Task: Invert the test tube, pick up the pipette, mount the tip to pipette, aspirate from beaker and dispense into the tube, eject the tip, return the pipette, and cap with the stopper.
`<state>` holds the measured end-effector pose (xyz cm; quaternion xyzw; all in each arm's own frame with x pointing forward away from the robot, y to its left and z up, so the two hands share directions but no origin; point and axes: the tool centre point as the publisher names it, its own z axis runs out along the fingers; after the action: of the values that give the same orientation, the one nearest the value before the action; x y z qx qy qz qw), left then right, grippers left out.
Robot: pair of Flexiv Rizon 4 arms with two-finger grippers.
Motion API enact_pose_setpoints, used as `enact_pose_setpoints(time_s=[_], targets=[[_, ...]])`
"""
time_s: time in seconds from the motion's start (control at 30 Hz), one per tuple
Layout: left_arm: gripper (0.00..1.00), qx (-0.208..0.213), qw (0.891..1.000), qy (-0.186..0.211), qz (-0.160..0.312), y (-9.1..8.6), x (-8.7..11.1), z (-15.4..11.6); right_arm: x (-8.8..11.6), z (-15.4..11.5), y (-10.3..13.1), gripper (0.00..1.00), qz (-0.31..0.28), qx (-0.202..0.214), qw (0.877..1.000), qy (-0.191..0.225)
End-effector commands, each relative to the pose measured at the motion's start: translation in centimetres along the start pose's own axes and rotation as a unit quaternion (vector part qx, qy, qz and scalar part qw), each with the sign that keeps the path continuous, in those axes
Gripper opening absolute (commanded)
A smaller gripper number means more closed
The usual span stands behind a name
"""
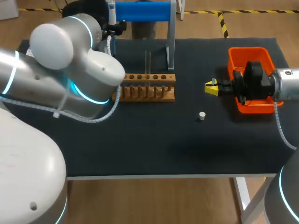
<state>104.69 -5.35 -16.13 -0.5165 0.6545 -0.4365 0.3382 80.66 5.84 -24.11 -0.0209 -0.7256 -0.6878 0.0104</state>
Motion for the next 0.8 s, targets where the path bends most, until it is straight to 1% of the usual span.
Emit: enact_pose_setpoints(time_s=[0.03, 0.23, 0.53, 0.8], targets=[[1.00, 0.013, 0.999, -0.031, -0.004, 0.4, 0.3, 1.1, 0.1, -0.1, 0.1, 0.00, 0.000, 0.001, 1.000, 0.000], [1.00, 0.026, 0.999, -0.039, -0.008, 0.4, -0.3, 2.2, 0.1, -0.1, 0.1, 0.00, 0.000, 0.001, 1.000, 0.000], [1.00, 0.040, 0.999, -0.033, -0.013, 0.6, -0.7, 3.9, 0.1, -0.1, 0.1, 0.00, 0.000, 0.001, 1.000, 0.000], [1.00, 0.058, 0.998, -0.037, -0.009, 0.3, -1.1, 4.9, 0.1, -0.1, 0.1, 0.00, 0.000, 0.001, 1.000, 0.000]])
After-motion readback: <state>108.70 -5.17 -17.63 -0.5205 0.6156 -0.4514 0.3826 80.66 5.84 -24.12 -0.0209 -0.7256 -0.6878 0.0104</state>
